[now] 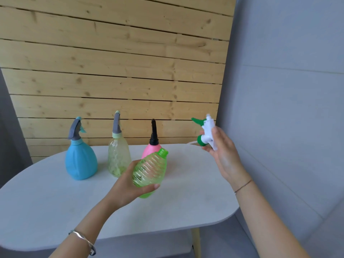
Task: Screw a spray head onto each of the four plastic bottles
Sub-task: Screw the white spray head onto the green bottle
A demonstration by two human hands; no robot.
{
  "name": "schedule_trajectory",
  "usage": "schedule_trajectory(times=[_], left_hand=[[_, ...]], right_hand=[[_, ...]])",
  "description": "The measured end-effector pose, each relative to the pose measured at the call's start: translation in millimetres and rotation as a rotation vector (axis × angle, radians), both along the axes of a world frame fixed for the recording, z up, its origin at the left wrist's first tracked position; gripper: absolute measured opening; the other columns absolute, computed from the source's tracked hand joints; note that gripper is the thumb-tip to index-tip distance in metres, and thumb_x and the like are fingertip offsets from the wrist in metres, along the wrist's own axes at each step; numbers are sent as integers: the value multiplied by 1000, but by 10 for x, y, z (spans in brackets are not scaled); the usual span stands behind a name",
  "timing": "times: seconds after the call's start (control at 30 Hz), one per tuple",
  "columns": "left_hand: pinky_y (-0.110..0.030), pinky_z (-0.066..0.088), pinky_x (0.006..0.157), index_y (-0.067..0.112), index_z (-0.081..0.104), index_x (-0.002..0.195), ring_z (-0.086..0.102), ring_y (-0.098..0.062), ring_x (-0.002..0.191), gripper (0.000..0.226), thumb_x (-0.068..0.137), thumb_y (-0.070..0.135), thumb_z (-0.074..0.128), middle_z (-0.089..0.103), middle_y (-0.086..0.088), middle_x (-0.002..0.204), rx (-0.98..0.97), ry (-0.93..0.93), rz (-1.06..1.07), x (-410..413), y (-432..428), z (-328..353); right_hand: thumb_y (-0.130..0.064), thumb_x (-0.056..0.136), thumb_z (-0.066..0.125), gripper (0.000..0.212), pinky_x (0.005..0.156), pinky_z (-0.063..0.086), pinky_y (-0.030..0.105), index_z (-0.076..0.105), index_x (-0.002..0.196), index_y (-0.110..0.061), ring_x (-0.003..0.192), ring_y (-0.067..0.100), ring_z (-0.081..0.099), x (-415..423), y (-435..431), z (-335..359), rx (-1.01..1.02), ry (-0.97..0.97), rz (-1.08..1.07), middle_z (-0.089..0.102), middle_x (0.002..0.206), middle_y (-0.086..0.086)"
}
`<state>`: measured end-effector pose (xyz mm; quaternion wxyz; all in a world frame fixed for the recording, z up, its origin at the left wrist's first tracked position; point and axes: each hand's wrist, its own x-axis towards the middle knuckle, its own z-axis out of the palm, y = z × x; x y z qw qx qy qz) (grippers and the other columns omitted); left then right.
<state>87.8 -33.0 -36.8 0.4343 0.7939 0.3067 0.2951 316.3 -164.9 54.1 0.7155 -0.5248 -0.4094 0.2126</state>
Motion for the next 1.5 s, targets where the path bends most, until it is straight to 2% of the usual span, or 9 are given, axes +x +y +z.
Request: schedule_trajectory(times=[0.3,0.6,0.77,0.9,1.0,1.07,1.2,1.3,1.5], left_hand=[[-22,48,77,30,39,132,55,-14,106,96,51,58,82,57,7,118,2,78,57,-303,192,-16],[-17,46,73,36,39,128,56,-12,107,87,55,53,83,57,9,117,-9,26,78,-388,197,29],[-17,48,78,38,39,126,56,-6,108,90,49,58,82,57,17,115,-15,-6,0,-375,141,96],[-15,47,81,50,38,120,53,-2,110,84,48,58,82,53,21,116,-6,1,-59,-339,91,114],[-19,43,89,48,37,123,48,-4,114,87,49,58,82,47,17,122,46,38,-44,-332,91,103],[-21,41,91,44,37,126,48,-6,114,89,50,56,83,47,12,124,56,48,-40,-336,95,100],[-18,41,89,42,39,127,48,-5,114,89,51,53,84,49,12,124,71,60,-59,-356,84,115],[-21,45,92,42,44,125,51,-4,113,86,49,50,86,54,14,122,24,28,-80,-386,84,158],[-21,53,83,48,56,113,65,-4,102,71,51,40,88,69,13,108,-184,-2,-180,-476,97,277]], right_hand=[[-47,95,36,37,66,53,19,60,115,-27,80,7,64,-173,79,299,221,418,246,73,93,-11],[-51,93,39,40,60,53,21,70,101,-27,87,16,60,-297,253,200,184,469,301,74,92,-7],[-51,94,34,45,64,55,24,59,117,-21,84,17,69,-353,360,45,44,462,326,74,91,0],[-50,86,51,46,68,56,27,62,114,-16,86,18,67,-497,411,-76,-110,348,348,71,95,5],[-22,82,67,28,73,56,25,63,110,-17,86,12,68,-601,430,-135,-198,162,400,71,98,3],[-6,83,66,30,78,56,24,61,111,-16,84,9,68,-635,453,-173,-237,84,387,69,98,3],[-7,82,68,23,73,54,17,62,103,-11,78,7,67,-645,457,-182,-293,-42,303,66,98,5],[-9,78,73,24,83,50,18,67,101,-10,91,7,66,-622,445,-191,-272,-91,245,67,113,5],[-11,77,73,28,84,43,4,70,105,-8,109,-16,54,-608,418,-149,-283,-222,343,63,127,-1]])
